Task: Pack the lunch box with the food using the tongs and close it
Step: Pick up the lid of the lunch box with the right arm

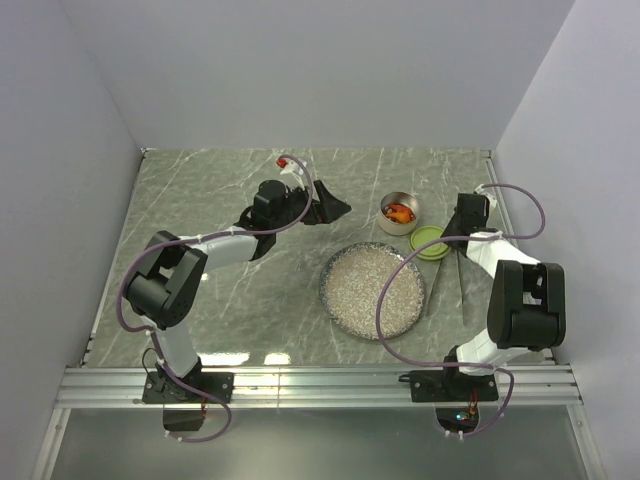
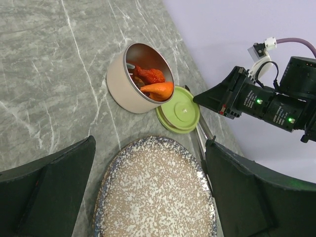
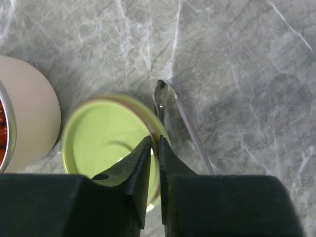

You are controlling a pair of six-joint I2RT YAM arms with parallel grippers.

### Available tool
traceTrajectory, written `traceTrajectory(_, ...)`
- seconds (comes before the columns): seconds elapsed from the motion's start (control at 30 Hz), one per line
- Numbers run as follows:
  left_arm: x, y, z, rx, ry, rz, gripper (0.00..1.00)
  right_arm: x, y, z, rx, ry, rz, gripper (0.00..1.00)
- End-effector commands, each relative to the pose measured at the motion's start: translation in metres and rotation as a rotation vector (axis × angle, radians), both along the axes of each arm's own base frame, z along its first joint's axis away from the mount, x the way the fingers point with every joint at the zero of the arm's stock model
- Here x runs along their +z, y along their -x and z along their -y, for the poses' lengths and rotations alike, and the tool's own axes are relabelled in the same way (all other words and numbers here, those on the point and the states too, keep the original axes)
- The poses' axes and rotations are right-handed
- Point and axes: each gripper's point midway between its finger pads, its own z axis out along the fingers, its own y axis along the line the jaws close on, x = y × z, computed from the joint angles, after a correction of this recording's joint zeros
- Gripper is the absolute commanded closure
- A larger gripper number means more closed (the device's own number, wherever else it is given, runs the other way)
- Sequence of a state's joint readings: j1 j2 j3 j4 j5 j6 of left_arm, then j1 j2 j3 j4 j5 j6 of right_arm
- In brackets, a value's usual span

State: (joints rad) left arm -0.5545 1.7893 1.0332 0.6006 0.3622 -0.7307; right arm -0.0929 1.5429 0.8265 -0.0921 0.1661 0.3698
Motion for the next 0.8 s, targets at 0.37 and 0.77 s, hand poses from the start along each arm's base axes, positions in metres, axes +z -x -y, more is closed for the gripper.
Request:
traceTrajectory(0.37, 0.032, 0.005, -0.002, -0.014, 0.053, 0.083, 0.01, 0.042, -0.003, -0.015, 0.042, 0.07, 0.098, 1.0)
traceTrajectory(0.77, 0.039, 0.026, 0.006, -0.103, 0.137, 0.108, 0.01, 0.142, 0.022, -0.027, 0.074, 0.1, 0.369, 1.0)
